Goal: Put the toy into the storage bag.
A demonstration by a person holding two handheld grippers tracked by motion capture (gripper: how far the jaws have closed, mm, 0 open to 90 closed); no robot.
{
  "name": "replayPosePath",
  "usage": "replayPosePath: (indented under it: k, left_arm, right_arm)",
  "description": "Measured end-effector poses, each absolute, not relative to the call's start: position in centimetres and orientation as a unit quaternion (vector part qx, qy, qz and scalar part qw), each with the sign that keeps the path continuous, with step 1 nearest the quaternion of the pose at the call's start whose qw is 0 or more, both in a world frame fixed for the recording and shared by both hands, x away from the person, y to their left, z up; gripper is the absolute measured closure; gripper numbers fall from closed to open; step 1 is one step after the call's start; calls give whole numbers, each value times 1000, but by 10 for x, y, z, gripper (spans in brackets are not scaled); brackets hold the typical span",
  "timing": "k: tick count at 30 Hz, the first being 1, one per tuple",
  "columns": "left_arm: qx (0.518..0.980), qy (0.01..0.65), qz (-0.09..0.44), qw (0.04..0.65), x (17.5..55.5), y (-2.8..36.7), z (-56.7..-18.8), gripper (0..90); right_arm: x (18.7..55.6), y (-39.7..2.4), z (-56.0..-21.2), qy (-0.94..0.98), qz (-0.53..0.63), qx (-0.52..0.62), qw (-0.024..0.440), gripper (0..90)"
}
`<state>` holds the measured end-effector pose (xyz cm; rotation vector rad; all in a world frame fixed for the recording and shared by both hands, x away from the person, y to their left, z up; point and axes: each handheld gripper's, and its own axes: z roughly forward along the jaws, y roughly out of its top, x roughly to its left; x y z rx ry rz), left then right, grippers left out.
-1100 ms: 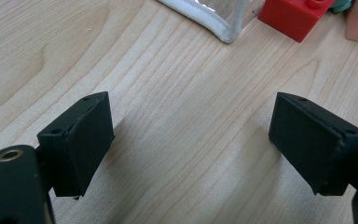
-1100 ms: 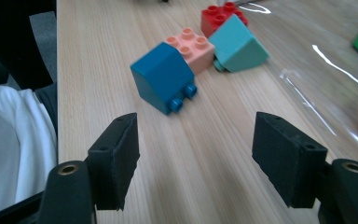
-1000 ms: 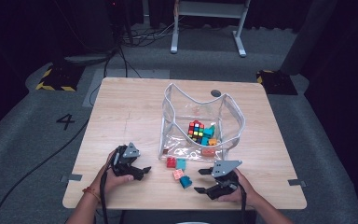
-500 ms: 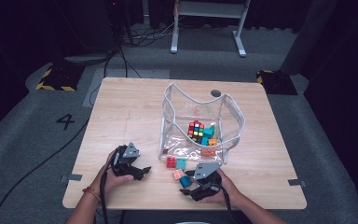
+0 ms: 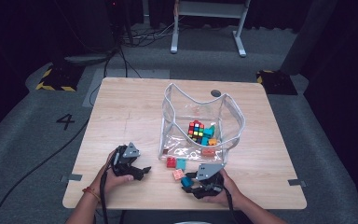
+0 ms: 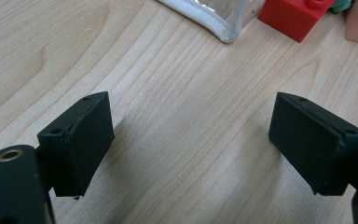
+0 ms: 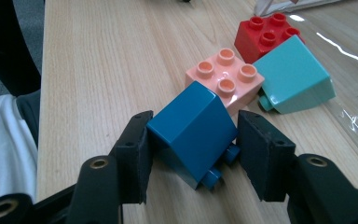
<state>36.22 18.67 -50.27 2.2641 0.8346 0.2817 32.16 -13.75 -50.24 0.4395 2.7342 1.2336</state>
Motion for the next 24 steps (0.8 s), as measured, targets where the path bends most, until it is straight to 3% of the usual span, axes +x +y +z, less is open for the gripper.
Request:
replayPosePath:
  k: [24]
  left_arm:
    - [874,321,108,349,362,187,-503,140]
  right_arm:
    - [340,-221,-480,888,412,180,97,481]
